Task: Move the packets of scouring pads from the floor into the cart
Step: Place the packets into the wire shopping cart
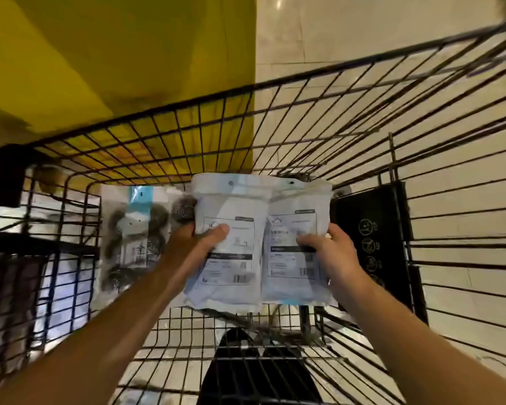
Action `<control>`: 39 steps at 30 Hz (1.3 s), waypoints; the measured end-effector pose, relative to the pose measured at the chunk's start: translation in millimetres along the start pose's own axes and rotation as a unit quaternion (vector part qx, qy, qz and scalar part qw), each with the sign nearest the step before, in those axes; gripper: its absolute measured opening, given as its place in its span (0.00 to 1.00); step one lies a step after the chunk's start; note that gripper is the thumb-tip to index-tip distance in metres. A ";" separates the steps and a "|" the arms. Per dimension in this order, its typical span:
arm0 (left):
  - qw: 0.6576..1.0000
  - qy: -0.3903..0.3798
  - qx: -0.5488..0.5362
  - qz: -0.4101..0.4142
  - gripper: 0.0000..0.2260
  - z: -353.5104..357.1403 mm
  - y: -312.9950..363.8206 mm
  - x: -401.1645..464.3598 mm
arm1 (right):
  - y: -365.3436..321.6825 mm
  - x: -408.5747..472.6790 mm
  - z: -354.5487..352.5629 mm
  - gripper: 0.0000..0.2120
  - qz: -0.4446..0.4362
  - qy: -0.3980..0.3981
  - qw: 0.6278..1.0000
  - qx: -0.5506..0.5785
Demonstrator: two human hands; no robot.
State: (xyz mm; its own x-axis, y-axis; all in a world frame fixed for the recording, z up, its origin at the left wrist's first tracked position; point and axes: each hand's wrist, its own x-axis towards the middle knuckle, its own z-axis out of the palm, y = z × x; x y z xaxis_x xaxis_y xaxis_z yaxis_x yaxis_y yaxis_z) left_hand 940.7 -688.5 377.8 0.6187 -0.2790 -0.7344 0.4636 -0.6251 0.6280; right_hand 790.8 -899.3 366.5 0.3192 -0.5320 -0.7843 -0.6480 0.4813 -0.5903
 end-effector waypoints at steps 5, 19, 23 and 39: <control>1.000 0.005 0.010 0.024 0.19 2.3 -24.4 32.6 | 22.8 24.8 17.9 0.22 0.003 0.025 0.997 -0.069; 0.999 -0.010 0.011 -0.038 0.43 -13.3 -4.1 -86.9 | 4.9 -117.9 21.9 0.43 -0.034 -0.106 0.922 -0.371; 0.997 -0.018 0.036 -0.059 0.43 -49.3 -4.3 -159.3 | -29.3 -215.2 0.4 0.27 -0.025 -0.169 0.947 -0.273; 0.974 0.180 -0.140 -0.012 0.05 -102.6 -85.3 -347.0 | -40.4 -334.8 -23.1 0.08 -0.138 -0.202 0.939 -0.239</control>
State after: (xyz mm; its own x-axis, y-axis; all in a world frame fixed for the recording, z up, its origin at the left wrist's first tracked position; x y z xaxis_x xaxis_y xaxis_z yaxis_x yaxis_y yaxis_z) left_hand 751.6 -463.5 605.5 0.7643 0.0393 -0.6436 0.6044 -0.3913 0.6939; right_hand 694.2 -756.8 657.3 0.6953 -0.2359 -0.6789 -0.7072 -0.0565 -0.7047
